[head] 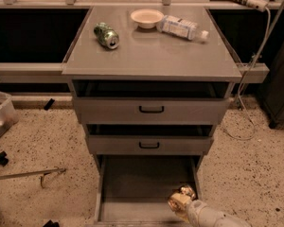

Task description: Pick orange can from bottom drawer and place on counter

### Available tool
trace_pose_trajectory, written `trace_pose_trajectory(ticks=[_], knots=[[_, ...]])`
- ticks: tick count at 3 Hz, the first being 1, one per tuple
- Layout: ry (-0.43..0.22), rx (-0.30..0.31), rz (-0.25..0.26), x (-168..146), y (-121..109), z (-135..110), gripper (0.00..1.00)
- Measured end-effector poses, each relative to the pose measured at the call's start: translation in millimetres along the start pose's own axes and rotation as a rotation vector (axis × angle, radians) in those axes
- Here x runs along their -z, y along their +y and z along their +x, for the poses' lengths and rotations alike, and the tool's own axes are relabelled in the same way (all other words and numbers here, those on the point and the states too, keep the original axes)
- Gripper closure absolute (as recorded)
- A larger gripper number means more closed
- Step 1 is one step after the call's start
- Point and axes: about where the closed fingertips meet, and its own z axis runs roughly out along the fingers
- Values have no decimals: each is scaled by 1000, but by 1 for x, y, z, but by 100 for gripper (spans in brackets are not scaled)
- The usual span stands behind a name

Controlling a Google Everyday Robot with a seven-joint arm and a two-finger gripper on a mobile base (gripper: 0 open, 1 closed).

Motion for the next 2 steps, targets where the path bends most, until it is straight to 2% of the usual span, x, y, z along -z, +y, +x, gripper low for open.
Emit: trace_pose_trajectory(ticks=[1,2], knots=[[-2,2,0,-1,-1,-1,100],[26,53,42,19,-31,1,100]])
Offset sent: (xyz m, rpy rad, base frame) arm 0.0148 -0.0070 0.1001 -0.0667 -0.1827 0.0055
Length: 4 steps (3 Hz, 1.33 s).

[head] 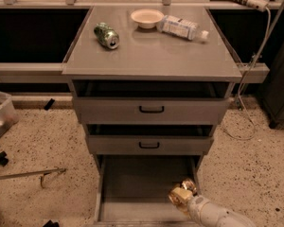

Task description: Pick orange can from bottom drawer and place on counter

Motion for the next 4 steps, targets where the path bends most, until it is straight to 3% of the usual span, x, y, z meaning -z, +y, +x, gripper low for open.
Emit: trace_pose_trajectory(ticks=[1,3,4], knots=[[44,87,91,47,-71,-7,100],[129,241,299,134,-243,-34,100],[110,258,333,135,-264,-49,100]])
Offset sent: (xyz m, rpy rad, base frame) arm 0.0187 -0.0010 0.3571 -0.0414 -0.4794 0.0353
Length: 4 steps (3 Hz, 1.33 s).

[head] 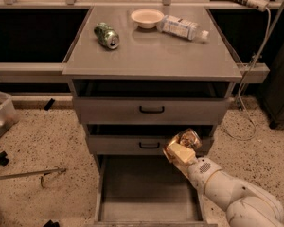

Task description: Pick orange can from bottom drawer and place on counter

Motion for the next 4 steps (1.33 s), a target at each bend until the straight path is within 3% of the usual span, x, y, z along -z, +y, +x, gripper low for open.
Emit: trace_pose_trajectory(ticks=[1,2,3,4], knots=[[0,0,0,0,0,0,100],[46,47,16,9,-35,18,100],[124,128,65,23,-123,49,100],[160,208,114,23,-210,74,100]])
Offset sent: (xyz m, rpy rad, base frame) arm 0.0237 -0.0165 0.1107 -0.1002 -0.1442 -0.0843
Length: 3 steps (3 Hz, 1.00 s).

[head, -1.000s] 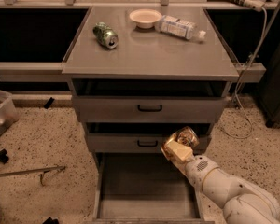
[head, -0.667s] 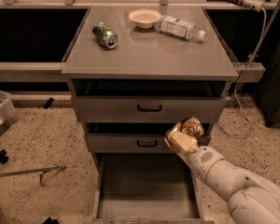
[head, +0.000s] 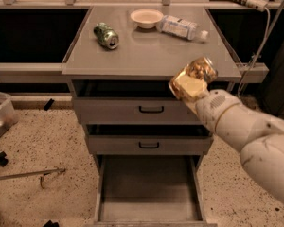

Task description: Pick orange can from bottom drawer and place on counter

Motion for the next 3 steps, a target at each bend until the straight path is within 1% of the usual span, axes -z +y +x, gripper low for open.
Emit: trace_pose_trajectory(ticks=[1,2,3], knots=[[-1,55,43,-29,-53,32,100],[-7,88,98,-90,-107,57,100],[-8,88,98,-90,-107,57,100]])
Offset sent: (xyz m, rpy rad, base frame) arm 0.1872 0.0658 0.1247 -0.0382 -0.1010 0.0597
